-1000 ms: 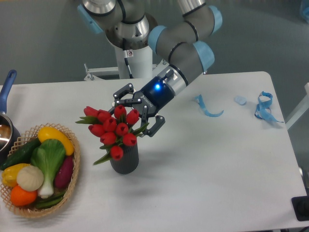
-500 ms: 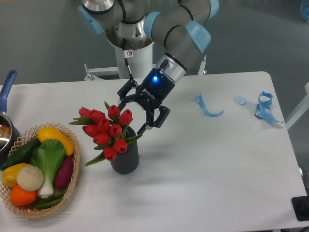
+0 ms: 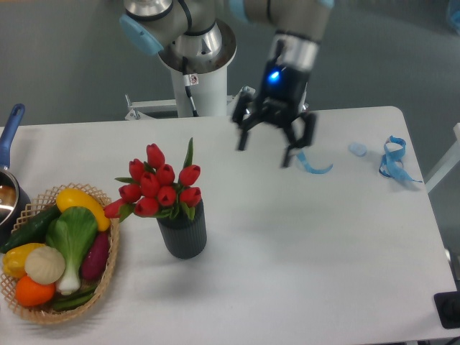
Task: Insert the flowers into the vase
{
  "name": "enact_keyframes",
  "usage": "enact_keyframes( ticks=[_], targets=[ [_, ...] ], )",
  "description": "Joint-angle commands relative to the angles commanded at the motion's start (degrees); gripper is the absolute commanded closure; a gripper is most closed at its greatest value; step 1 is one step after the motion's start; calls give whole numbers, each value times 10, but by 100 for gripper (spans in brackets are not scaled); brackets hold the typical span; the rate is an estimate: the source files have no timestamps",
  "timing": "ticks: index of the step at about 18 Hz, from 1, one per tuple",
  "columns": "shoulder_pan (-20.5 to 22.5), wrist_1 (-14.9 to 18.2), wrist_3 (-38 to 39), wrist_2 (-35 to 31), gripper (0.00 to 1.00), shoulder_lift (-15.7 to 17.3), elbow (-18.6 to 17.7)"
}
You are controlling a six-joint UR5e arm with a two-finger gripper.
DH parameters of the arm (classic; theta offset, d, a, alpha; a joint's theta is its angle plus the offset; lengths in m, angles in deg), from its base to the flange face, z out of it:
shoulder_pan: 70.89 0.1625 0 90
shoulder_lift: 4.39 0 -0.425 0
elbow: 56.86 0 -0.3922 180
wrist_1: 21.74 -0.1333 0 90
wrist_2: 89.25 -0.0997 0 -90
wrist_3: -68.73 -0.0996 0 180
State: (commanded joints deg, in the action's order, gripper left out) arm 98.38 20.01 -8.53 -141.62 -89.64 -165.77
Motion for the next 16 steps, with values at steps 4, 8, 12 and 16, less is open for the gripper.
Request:
enact_keyframes(
  ticks=[4, 8, 12, 16],
  targets=[
    [1, 39, -31, -126, 0, 2, 54],
    [13, 166, -193, -171, 0, -3, 119],
    [47, 271, -330, -205, 0, -6, 159],
    [65, 303, -407, -206, 0, 0, 155]
  ],
)
